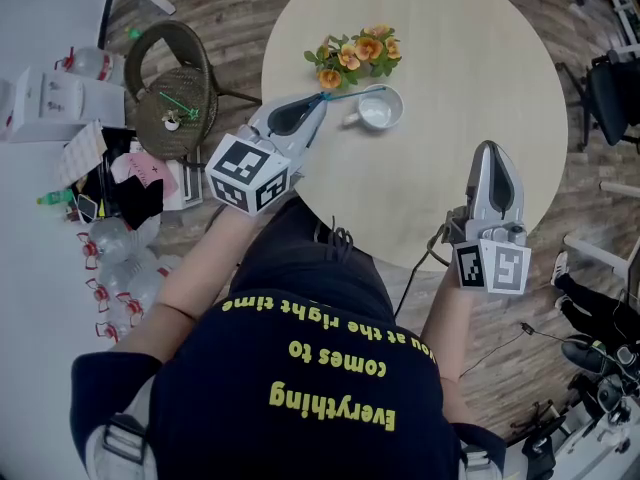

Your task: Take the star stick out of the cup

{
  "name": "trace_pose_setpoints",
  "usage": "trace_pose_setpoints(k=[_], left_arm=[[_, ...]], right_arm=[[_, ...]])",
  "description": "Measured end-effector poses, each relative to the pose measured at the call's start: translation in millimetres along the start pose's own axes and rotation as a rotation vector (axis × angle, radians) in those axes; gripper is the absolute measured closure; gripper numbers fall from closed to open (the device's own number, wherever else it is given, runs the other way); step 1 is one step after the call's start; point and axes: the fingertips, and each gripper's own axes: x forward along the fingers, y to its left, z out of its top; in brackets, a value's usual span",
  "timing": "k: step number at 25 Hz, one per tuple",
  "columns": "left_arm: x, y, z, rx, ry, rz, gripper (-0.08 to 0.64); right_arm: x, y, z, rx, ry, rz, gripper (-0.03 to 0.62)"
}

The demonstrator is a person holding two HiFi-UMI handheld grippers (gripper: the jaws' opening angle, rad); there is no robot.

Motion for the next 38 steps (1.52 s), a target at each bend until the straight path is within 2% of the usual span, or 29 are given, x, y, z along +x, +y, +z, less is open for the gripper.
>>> trace_pose_setpoints(k=[3, 9, 16, 23, 28, 38], left_arm=[[-6, -4, 21, 0.026, -0.07, -0.001, 0.543], [-23, -16, 65, 0.159, -0.218, 0.018, 0.544], [-30, -22, 97, 0.173, -0.291, 0.019, 0.543], [-52, -32, 139, 0.194, -0.413, 0.014, 0.543], [-62, -34, 156, 0.212, -0.456, 0.019, 0.545], [-63, -32, 159, 0.202, -0.458, 0.023, 0.545]], right_arm=[[-1, 1, 4, -0.003, -0.008, -0.002, 0.581], [-3, 3, 15, -0.01, -0.03, -0.006, 0.581], [-3, 9, 36, -0.031, -0.073, -0.017, 0.58], [-12, 12, 66, -0.048, -0.125, -0.056, 0.581], [-16, 17, 81, -0.069, -0.166, -0.073, 0.581], [-12, 29, 83, -0.075, -0.162, -0.051, 0.581]])
